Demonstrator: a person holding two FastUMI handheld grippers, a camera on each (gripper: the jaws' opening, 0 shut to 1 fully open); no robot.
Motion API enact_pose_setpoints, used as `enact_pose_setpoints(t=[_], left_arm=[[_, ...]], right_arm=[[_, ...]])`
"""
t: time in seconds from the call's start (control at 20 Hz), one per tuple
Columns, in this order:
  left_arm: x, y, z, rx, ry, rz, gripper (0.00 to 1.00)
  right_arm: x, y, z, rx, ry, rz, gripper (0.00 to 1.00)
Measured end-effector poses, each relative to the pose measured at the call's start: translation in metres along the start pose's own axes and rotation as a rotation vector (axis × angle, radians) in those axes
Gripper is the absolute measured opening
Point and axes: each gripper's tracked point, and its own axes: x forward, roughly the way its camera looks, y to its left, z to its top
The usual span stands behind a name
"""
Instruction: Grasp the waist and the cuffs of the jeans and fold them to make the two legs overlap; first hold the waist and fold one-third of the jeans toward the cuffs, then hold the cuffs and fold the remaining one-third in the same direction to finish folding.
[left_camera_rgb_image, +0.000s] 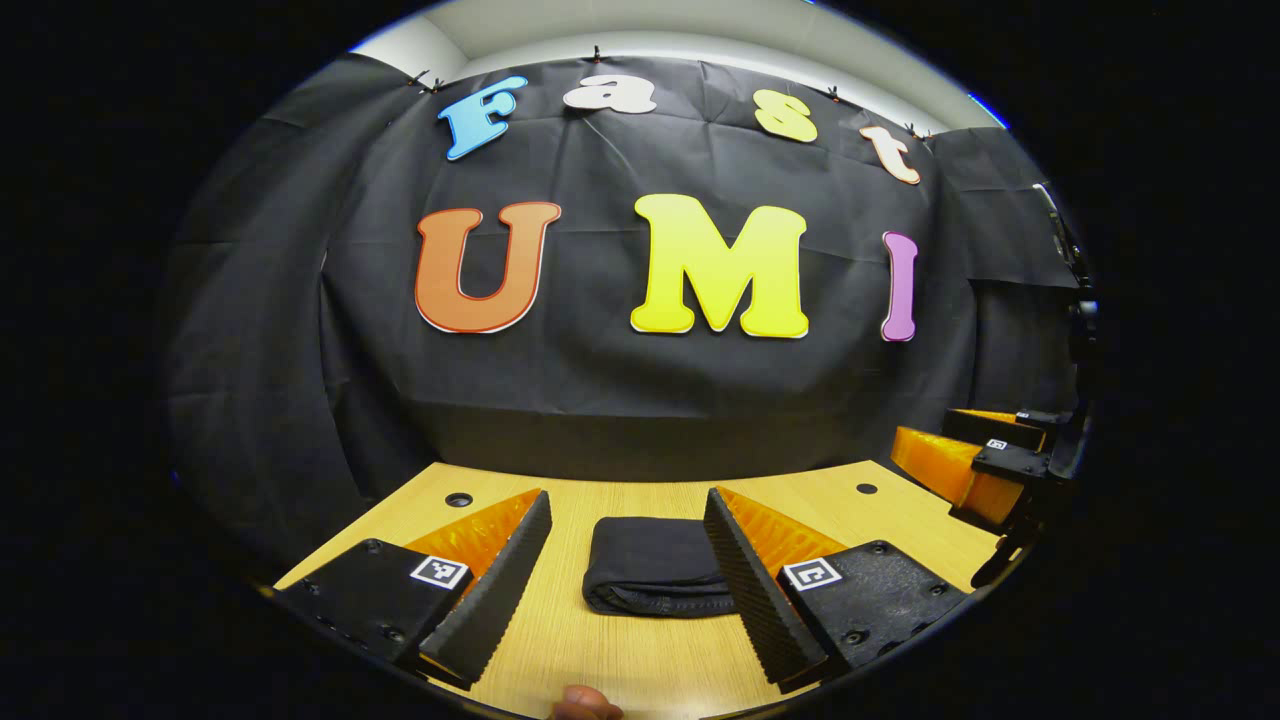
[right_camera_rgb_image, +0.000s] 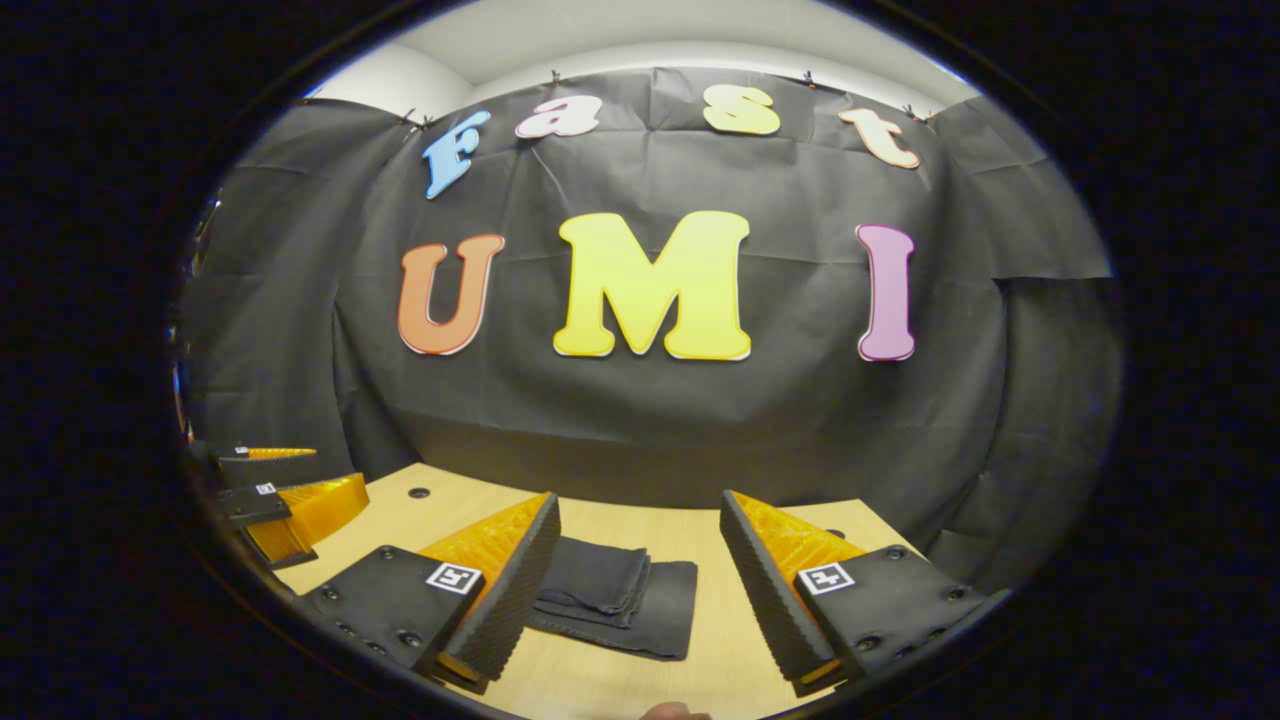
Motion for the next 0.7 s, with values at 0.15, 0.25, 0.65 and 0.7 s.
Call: enact_pose_setpoints(t=[0.15, 0.25, 0.65, 0.7], left_arm=[[-0.022, 0.008, 0.000, 0.009, 0.002, 0.000, 0.98], [-0.030, 0.017, 0.001, 0.008, -0.005, 0.010, 0.98], [-0.039, 0.027, 0.008, 0.022, -0.022, 0.039, 0.98], [-0.039, 0.026, 0.008, 0.031, -0.025, 0.037, 0.98]], right_arm=[[-0.016, 0.002, 0.005, -0.008, -0.030, -0.022, 0.99], [-0.025, 0.002, 0.008, -0.037, -0.054, -0.033, 0.99], [-0.032, -0.008, 0.011, -0.021, -0.065, -0.050, 0.98], [-0.031, -0.010, 0.011, -0.017, -0.067, -0.051, 0.98]])
